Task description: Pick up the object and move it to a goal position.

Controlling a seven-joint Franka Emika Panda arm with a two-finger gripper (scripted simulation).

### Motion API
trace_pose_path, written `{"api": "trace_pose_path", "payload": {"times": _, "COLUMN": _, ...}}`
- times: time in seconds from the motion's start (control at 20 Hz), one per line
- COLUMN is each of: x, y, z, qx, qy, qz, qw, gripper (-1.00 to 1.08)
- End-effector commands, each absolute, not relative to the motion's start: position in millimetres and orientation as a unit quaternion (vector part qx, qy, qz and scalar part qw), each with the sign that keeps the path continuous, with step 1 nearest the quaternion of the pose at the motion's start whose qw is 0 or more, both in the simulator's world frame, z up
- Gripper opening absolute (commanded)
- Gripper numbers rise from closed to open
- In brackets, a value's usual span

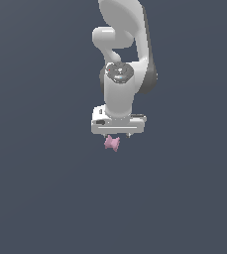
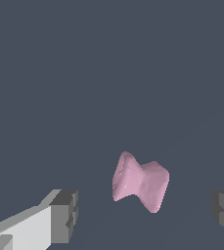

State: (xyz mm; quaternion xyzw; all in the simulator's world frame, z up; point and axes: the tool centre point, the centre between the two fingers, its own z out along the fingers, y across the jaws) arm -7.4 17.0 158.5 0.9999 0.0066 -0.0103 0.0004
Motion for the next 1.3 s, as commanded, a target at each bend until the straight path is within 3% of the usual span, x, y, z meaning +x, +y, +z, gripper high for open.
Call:
{"api": "trace_pose_path", "payload": {"times": 0.0, "x": -7.4, "y": 17.0, "z": 158.5, "qx": 1.000, "qy": 0.007, "qz": -0.010, "qw": 0.000, "gripper": 1.00}}
{"api": "trace_pose_path", "payload": {"times": 1.25, "x": -26.4, "y": 13.2, "z": 132.2, "qx": 0.999, "qy": -0.044, "qz": -0.021, "qw": 0.002, "gripper": 1.00}}
